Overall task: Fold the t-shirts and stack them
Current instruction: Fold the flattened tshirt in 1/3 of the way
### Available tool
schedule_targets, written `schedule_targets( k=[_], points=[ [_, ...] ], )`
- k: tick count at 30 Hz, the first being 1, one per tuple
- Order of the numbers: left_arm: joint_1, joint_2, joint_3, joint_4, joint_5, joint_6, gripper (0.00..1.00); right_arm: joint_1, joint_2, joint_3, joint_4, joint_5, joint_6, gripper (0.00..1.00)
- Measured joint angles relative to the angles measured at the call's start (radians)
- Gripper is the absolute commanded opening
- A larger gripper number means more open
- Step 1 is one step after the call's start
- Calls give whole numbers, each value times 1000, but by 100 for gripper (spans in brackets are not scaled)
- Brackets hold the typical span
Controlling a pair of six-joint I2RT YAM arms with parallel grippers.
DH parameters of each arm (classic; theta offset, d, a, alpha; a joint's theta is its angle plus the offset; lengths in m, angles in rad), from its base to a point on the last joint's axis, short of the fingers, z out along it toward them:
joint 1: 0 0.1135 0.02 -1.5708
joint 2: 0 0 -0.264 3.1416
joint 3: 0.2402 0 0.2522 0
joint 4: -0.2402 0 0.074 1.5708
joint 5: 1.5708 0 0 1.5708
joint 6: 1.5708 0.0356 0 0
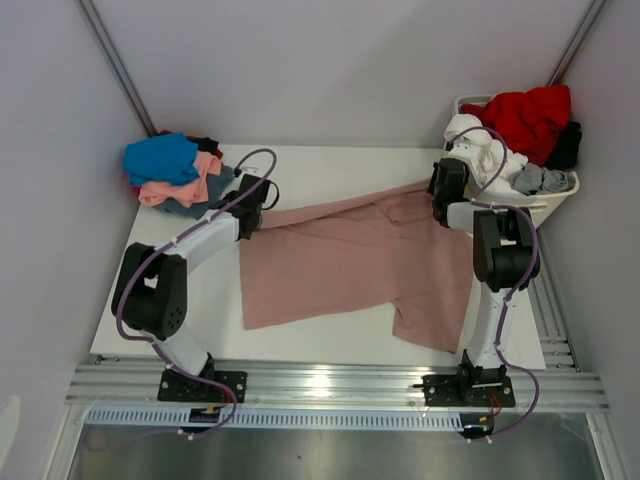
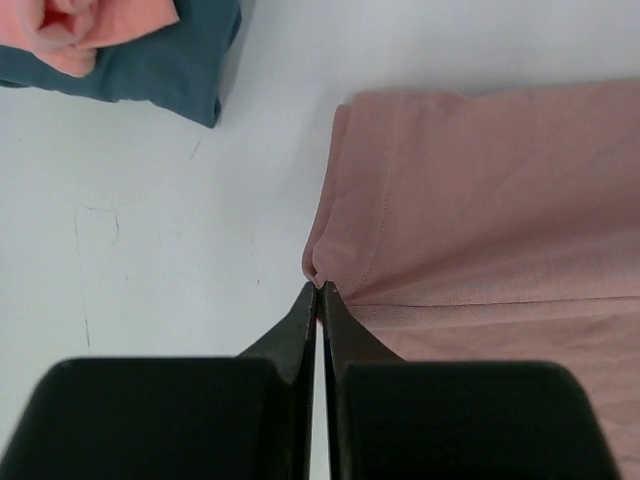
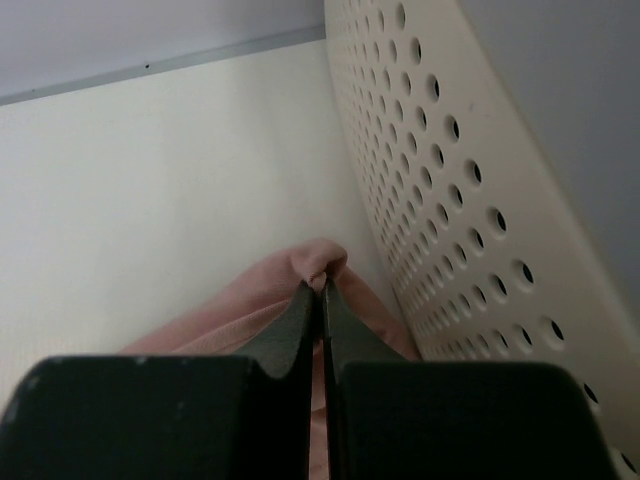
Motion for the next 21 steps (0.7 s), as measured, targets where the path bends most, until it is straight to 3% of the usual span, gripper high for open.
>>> schedule_targets(
  k=[5, 8, 9, 11, 12, 18, 21],
  points=[
    [-40, 0, -2, -41, -11, -22, 1, 0, -6, 0, -1, 13, -9, 1],
    [-49, 0, -2, -56, -17, -39, 4, 0, -15, 0, -1, 19, -7, 24],
    [-50, 0, -2, -62, -18, -45, 14, 0, -18, 0, -1, 21, -8, 30],
    [-50, 0, -2, -73, -21, -58, 33, 0, -23, 0, -1, 20, -13, 32],
    [-50, 0, -2, -82, -26, -64, 53, 1, -26, 0, -2, 19, -14, 34],
    [-50, 0, -1, -116, -58, -95, 70, 2, -30, 0, -2, 13, -16, 38],
    [-50, 0, 1, -131, -68, -97, 71, 3, -32, 0, -2, 8, -16, 38]
  ],
)
